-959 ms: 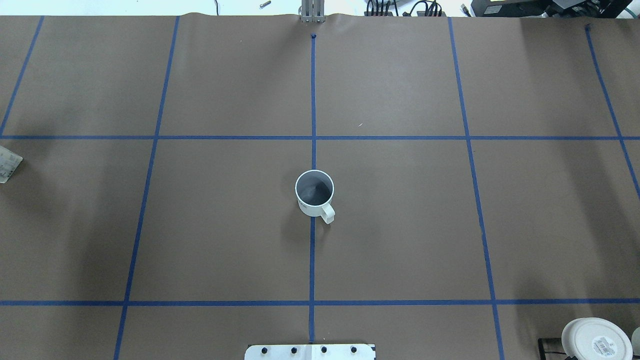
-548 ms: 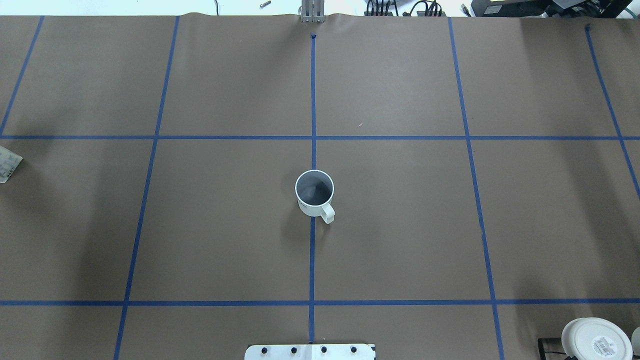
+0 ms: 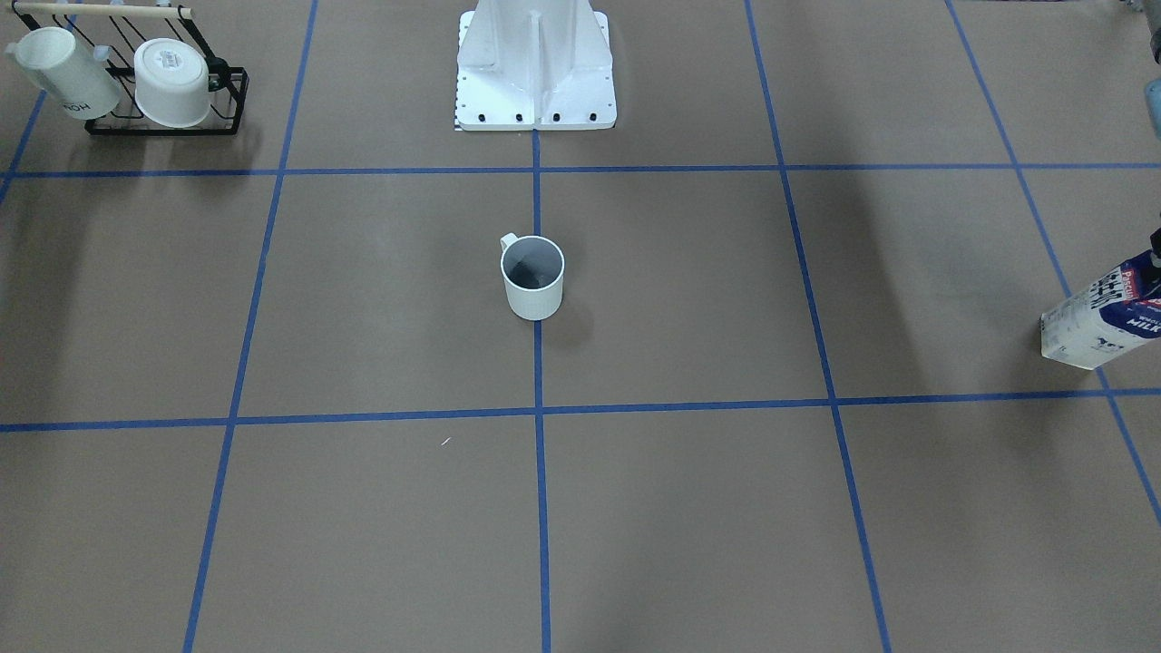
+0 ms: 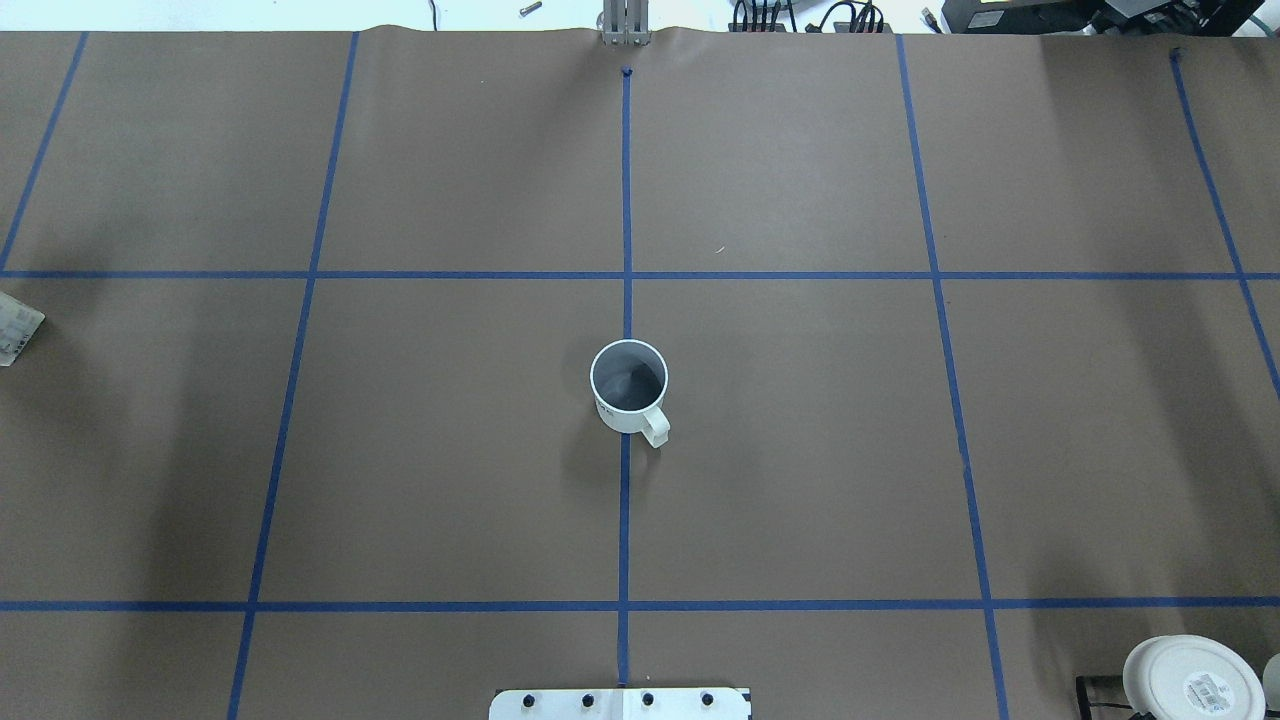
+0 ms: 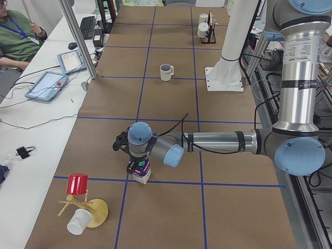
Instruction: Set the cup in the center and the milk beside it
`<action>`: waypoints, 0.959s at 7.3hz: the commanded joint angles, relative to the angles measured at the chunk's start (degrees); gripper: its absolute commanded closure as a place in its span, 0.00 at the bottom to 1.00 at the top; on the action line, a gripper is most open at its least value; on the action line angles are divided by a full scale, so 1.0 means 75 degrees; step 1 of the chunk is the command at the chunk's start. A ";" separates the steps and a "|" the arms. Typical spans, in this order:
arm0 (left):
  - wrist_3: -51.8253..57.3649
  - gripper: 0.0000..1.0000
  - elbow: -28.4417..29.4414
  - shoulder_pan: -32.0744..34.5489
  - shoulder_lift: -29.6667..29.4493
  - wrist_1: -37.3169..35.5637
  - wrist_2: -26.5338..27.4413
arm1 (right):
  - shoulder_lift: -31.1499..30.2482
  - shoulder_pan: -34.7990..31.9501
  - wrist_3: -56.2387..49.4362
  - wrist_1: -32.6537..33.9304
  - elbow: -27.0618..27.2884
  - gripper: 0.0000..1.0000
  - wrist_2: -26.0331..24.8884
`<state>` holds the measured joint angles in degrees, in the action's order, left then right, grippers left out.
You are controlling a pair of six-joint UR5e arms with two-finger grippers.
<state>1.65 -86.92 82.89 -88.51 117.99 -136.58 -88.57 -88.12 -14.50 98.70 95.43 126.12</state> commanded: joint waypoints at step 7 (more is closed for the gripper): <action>-0.2438 1.00 -0.2186 -0.0151 -0.0046 -0.0777 -0.0528 | 0.0020 0.0019 0.0035 0.0000 0.0003 0.00 0.0000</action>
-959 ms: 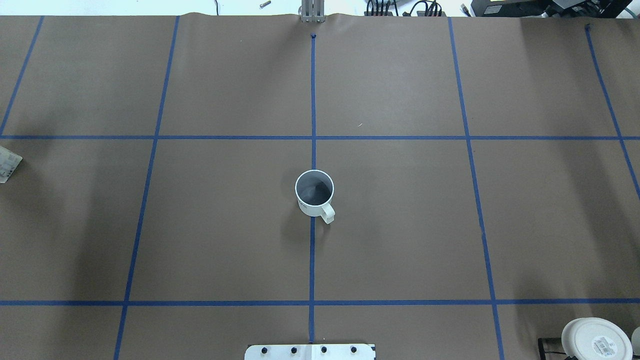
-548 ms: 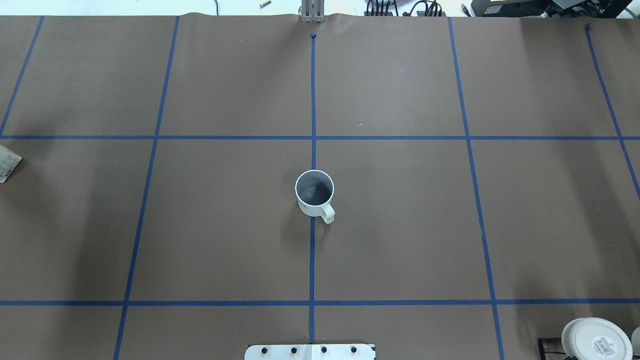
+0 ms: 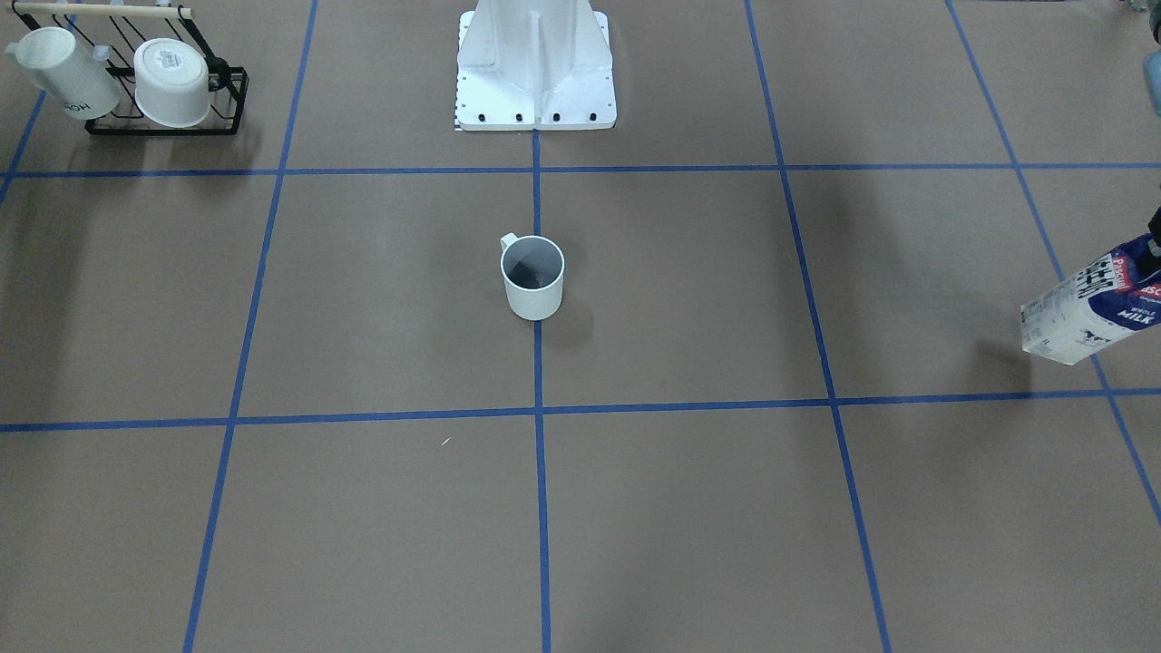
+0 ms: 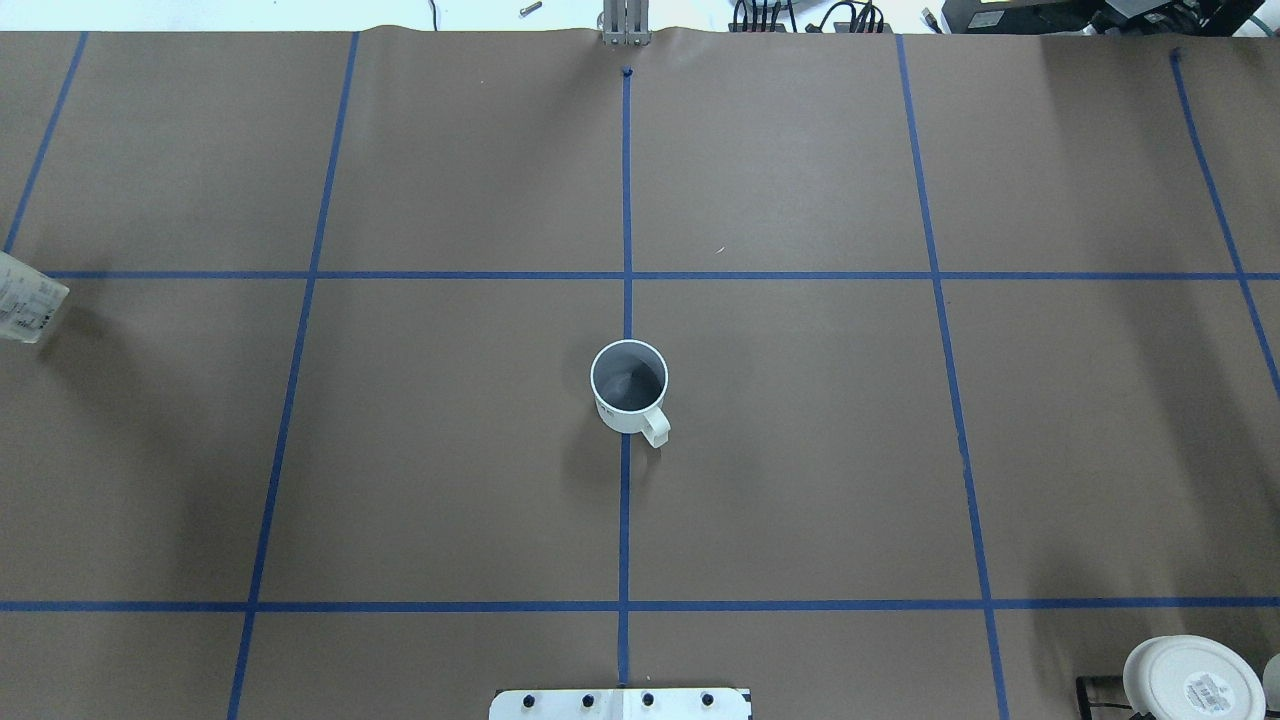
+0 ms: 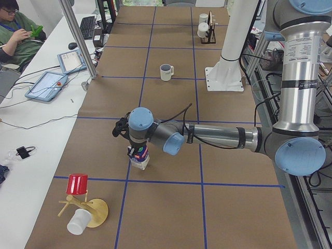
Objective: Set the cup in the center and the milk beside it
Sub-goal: 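Carry the milk carton with the left gripper toward the mug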
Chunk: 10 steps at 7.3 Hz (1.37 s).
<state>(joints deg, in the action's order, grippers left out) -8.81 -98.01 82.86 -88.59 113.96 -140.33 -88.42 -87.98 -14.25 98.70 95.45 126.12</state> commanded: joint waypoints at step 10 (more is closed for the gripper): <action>-0.7940 1.00 -0.1361 -0.6581 -0.5669 -0.4882 0.4331 | -0.0024 0.0000 0.0002 0.0000 -0.0070 0.00 0.0000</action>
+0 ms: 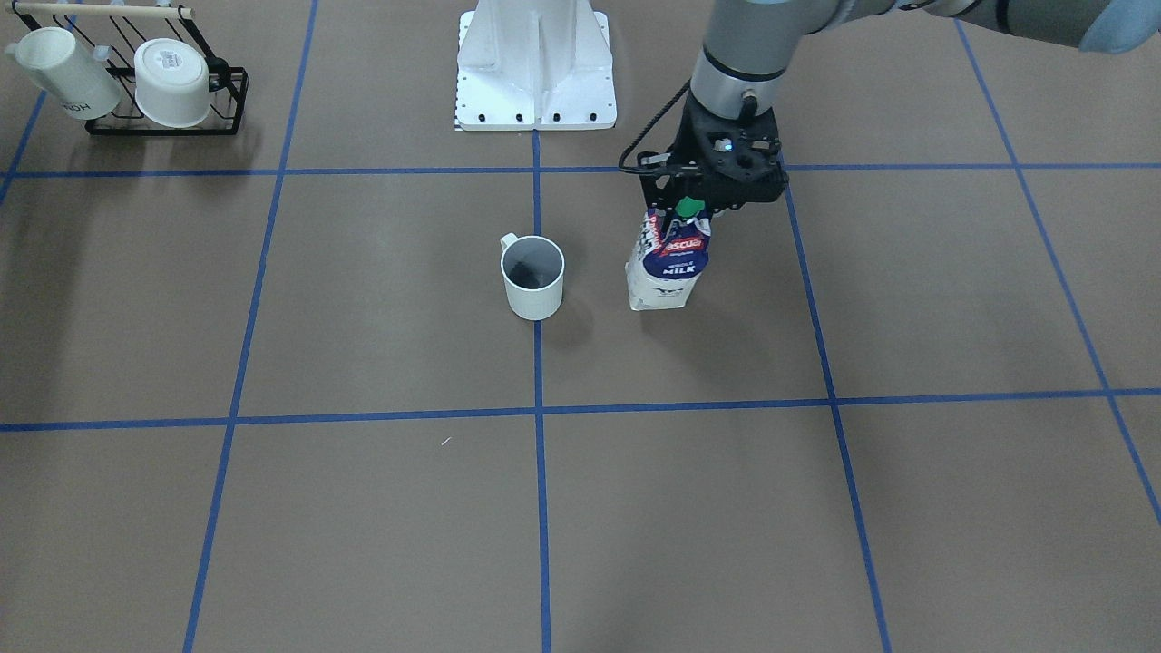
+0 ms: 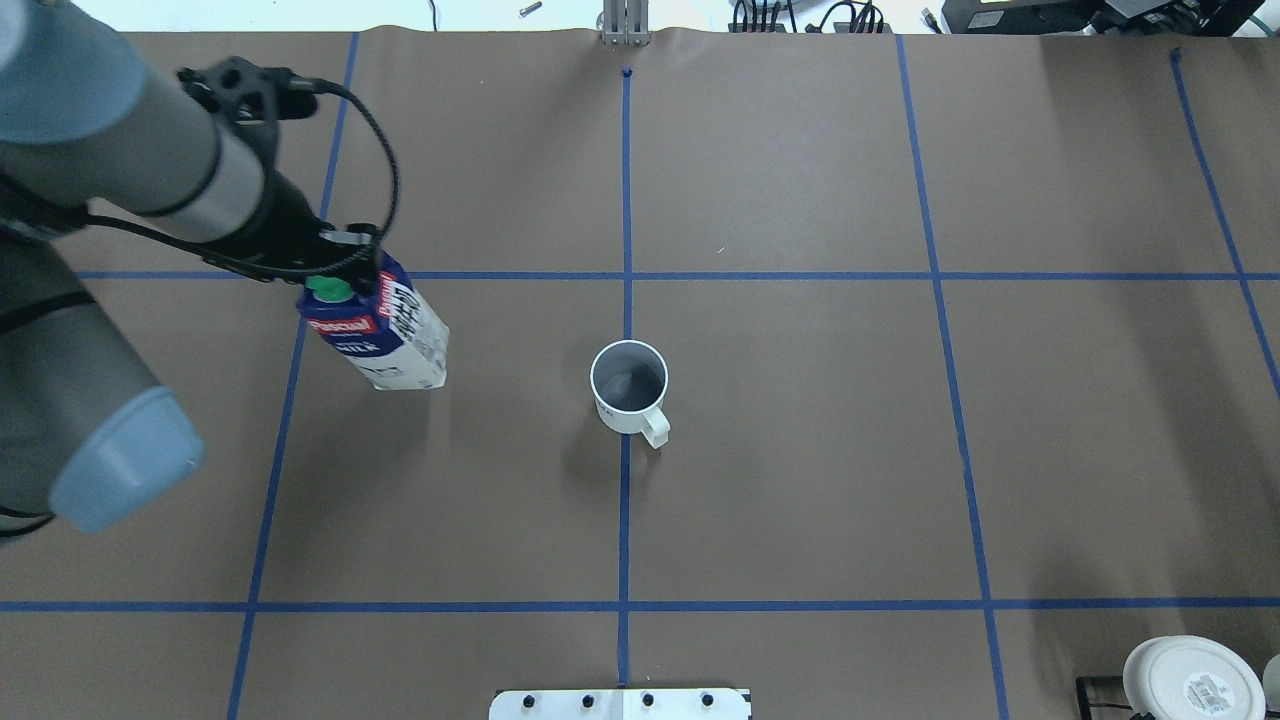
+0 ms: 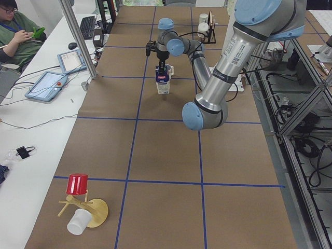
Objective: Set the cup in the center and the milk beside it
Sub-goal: 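Carry the milk carton with the left gripper toward the mug, then lower the milk carton beside the mug and open the left gripper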
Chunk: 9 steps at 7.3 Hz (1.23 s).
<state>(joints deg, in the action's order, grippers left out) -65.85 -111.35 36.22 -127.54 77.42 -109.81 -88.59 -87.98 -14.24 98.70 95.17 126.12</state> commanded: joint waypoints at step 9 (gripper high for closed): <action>-0.0209 0.02 0.0774 -0.0494 -0.0655 0.0542 0.0439 | 0.0012 0.0000 0.0000 0.0000 -0.0080 0.00 0.0012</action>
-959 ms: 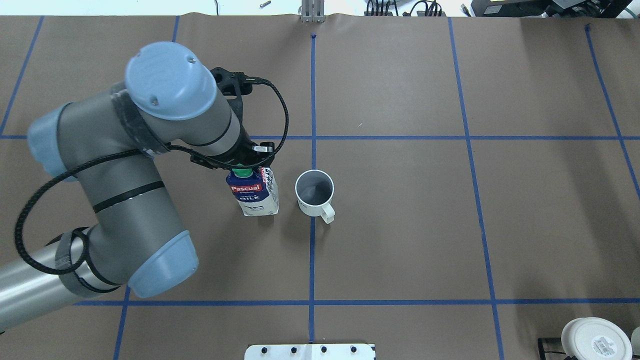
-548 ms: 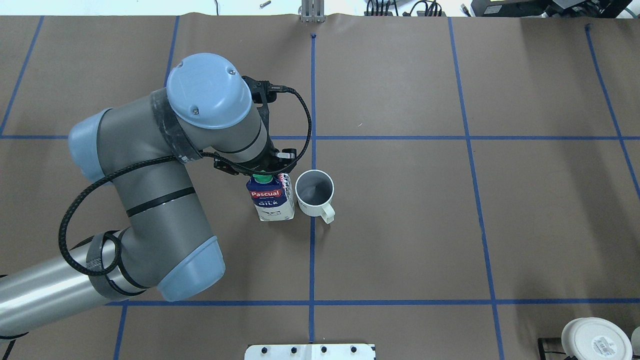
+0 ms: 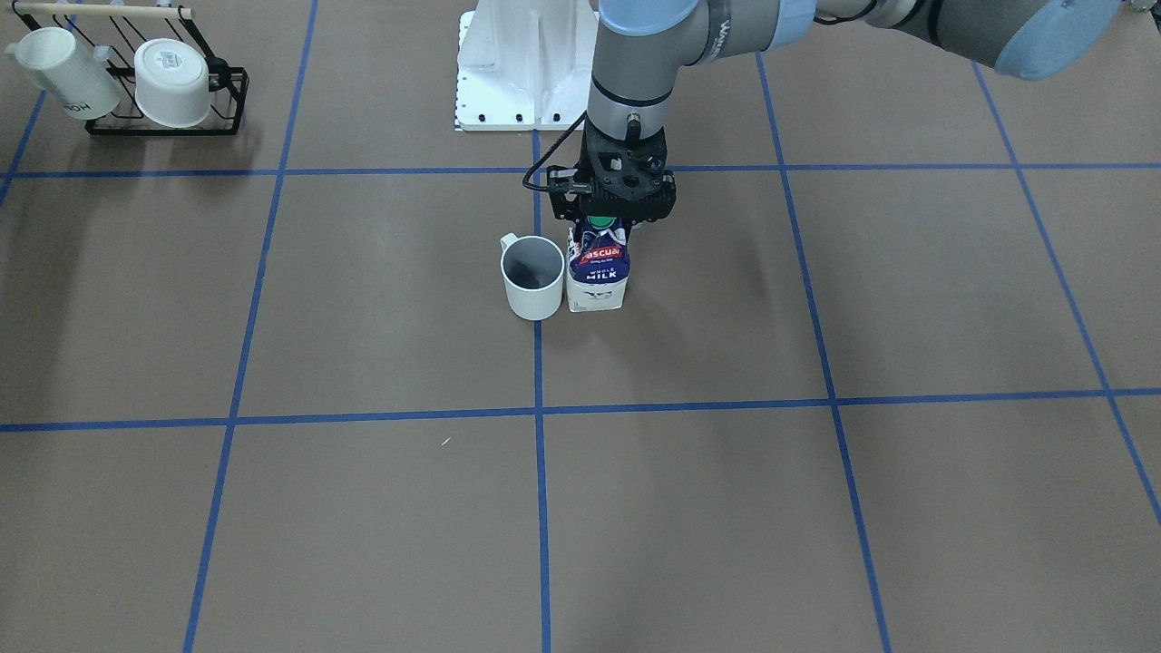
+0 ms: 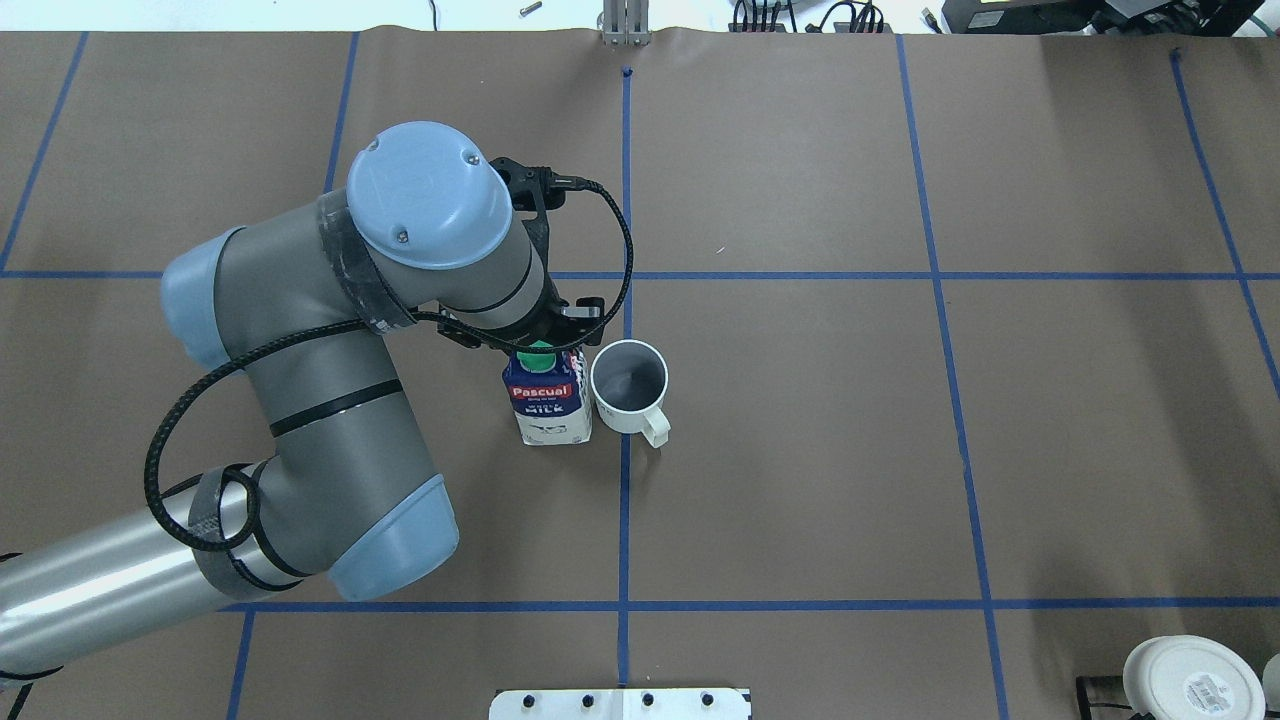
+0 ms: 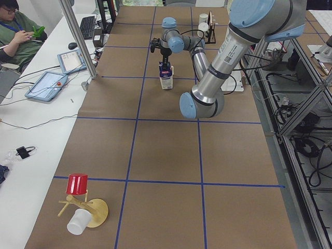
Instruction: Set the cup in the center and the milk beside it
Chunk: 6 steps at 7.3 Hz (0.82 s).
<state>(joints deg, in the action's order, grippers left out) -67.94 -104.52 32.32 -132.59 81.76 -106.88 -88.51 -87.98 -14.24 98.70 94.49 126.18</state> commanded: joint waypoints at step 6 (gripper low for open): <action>0.7961 0.01 -0.1136 0.4599 0.2120 -0.2288 -0.2587 | -0.0035 0.0000 -0.0023 -0.0012 -0.0071 0.00 -0.0019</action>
<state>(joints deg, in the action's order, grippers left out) -24.70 -113.65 57.90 -123.25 65.10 -122.74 -88.68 -87.98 -14.41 98.62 94.17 126.04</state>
